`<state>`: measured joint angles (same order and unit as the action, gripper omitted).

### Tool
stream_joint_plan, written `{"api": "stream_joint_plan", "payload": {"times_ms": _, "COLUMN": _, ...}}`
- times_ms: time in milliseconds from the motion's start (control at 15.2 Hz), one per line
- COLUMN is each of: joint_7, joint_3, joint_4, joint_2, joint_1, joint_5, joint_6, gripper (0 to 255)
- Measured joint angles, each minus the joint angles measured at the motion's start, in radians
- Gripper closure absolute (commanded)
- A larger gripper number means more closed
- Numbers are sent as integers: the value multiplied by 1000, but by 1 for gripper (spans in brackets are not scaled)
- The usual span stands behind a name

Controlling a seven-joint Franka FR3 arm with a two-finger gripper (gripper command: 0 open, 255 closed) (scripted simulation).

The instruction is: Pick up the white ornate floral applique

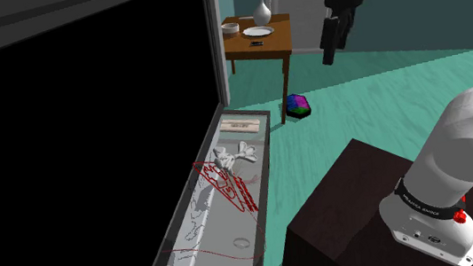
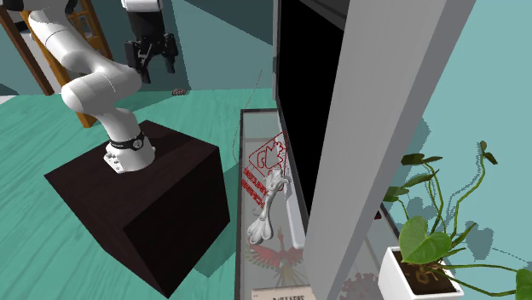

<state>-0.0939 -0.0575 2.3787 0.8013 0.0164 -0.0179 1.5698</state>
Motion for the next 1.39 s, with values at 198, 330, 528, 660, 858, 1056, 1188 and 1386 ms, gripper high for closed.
{"api": "stream_joint_plan", "payload": {"times_ms": 198, "joint_7": 43, "joint_3": -10, "joint_4": 15, "joint_2": -22, "joint_1": 9, "joint_5": 21, "joint_6": 29, "gripper": 0}}
{"api": "stream_joint_plan", "payload": {"times_ms": 330, "joint_7": 114, "joint_3": -33, "joint_4": 42, "joint_2": -61, "joint_1": 20, "joint_5": 55, "joint_6": 85, "gripper": 0}}
{"api": "stream_joint_plan", "payload": {"times_ms": 528, "joint_7": 218, "joint_3": -59, "joint_4": 78, "joint_2": -126, "joint_1": 38, "joint_5": 106, "joint_6": 173, "gripper": 0}}
{"api": "stream_joint_plan", "payload": {"times_ms": 660, "joint_7": 289, "joint_3": -79, "joint_4": 88, "joint_2": -180, "joint_1": 49, "joint_5": 141, "joint_6": 232, "gripper": 0}}
{"api": "stream_joint_plan", "payload": {"times_ms": 858, "joint_7": 389, "joint_3": -106, "joint_4": 100, "joint_2": -271, "joint_1": 63, "joint_5": 191, "joint_6": 330, "gripper": 0}}
{"api": "stream_joint_plan", "payload": {"times_ms": 1056, "joint_7": 480, "joint_3": -127, "joint_4": 92, "joint_2": -377, "joint_1": 78, "joint_5": 235, "joint_6": 425, "gripper": 0}}
{"api": "stream_joint_plan", "payload": {"times_ms": 1188, "joint_7": 536, "joint_3": -136, "joint_4": 93, "joint_2": -440, "joint_1": 86, "joint_5": 265, "joint_6": 489, "gripper": 0}}
{"api": "stream_joint_plan", "payload": {"times_ms": 1386, "joint_7": 619, "joint_3": -153, "joint_4": 80, "joint_2": -551, "joint_1": 94, "joint_5": 309, "joint_6": 590, "gripper": 0}}
